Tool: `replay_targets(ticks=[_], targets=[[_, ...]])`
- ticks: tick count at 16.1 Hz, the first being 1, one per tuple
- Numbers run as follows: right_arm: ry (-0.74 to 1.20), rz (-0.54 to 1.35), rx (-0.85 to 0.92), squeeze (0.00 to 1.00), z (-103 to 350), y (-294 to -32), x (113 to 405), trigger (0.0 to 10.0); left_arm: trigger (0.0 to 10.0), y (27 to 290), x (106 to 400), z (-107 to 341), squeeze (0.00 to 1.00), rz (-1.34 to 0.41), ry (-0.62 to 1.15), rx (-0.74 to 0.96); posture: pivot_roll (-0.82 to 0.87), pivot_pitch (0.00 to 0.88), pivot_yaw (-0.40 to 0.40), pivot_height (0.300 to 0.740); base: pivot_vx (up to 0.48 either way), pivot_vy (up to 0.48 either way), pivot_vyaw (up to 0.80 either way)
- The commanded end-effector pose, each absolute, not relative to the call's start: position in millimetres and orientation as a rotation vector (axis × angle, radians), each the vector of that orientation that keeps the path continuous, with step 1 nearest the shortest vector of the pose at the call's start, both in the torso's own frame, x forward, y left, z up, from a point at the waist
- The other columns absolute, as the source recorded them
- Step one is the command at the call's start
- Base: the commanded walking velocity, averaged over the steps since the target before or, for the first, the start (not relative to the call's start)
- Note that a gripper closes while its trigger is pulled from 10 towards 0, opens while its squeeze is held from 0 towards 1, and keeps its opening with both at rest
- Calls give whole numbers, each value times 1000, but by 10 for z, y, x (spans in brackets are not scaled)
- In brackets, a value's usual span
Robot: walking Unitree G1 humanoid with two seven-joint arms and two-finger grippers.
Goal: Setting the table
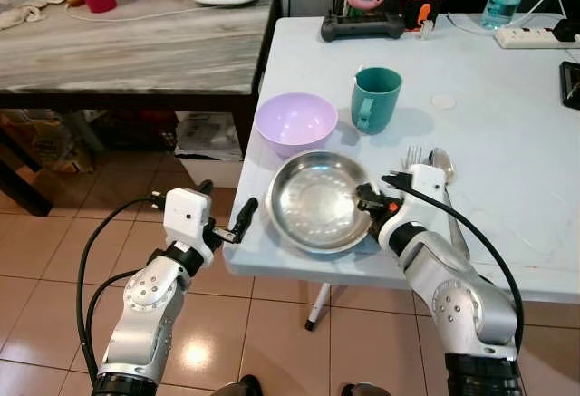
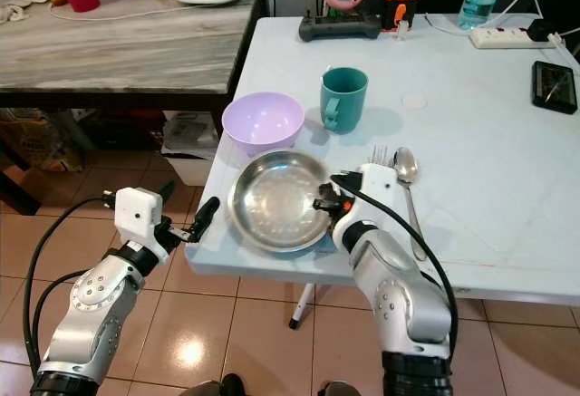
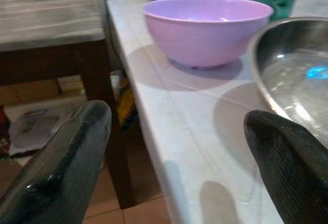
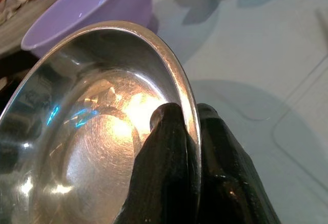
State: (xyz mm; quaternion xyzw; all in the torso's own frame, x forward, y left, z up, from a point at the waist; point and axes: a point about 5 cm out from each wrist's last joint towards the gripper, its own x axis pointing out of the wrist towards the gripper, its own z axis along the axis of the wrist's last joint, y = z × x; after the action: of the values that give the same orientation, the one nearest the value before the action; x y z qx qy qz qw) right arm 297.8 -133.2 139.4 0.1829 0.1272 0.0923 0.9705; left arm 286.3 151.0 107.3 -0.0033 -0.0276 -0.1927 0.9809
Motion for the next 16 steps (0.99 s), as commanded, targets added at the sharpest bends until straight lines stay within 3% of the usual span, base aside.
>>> replay_targets(ticks=[1, 8, 10, 16], targets=[[318, 97, 329, 0, 1218, -1412, 2933, 10000, 10000, 1535, 2889, 1069, 0, -361, -45, -18, -179, 107, 78, 740, 0, 0, 0], [217, 54, 348, 0, 1298, -1428, 2925, 10000, 10000, 1550, 2939, 1073, 0, -285, -47, -76, -185, 99, 74, 740, 0, 0, 0], [211, 59, 349, 0, 1298, -1418, 2919, 10000, 10000, 1541, 2931, 1069, 0, -286, -49, -73, -187, 102, 72, 740, 0, 0, -772], [196, 63, 350, 0, 1312, -1410, 2917, 10000, 10000, 1501, 2934, 1063, 0, -292, -55, -80, -191, 110, 71, 740, 0, 334, -631]])
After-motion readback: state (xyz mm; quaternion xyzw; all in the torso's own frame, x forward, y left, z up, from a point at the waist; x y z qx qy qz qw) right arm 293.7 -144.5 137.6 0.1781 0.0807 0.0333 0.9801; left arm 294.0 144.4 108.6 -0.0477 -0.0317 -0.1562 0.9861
